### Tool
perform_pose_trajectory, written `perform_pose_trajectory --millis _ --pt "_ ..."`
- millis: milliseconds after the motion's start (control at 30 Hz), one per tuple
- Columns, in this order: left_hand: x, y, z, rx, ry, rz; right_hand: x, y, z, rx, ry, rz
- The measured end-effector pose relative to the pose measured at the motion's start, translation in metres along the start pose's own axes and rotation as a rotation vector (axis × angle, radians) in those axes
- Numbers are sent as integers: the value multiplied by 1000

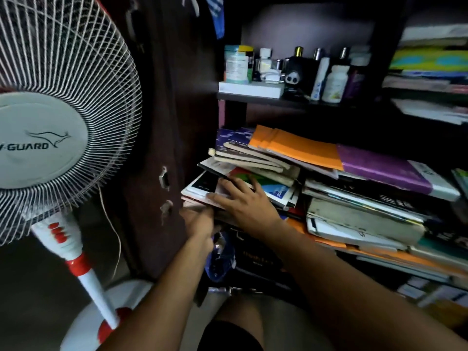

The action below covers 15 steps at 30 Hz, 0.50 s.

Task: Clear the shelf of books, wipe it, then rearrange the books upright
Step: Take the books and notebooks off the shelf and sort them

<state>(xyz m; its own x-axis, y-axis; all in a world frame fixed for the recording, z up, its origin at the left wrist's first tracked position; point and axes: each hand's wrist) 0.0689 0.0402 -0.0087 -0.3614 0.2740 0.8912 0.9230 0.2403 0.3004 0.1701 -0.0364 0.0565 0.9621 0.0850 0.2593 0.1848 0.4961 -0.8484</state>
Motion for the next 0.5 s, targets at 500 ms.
perform_pose_trajectory --millis 500 --pt "3 -48 -33 -186 -239 -64 14 21 3 34 54 50"
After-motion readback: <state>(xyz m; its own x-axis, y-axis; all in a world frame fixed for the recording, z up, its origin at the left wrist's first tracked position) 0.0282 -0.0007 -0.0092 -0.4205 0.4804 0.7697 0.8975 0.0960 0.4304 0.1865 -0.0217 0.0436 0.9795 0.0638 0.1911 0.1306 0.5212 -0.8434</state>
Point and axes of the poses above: each hand's wrist, its own z-axis towards the middle knuckle, its own y-axis out of the palm, x = y × z, and after that the axes turned 12 degrees about x, right-handed
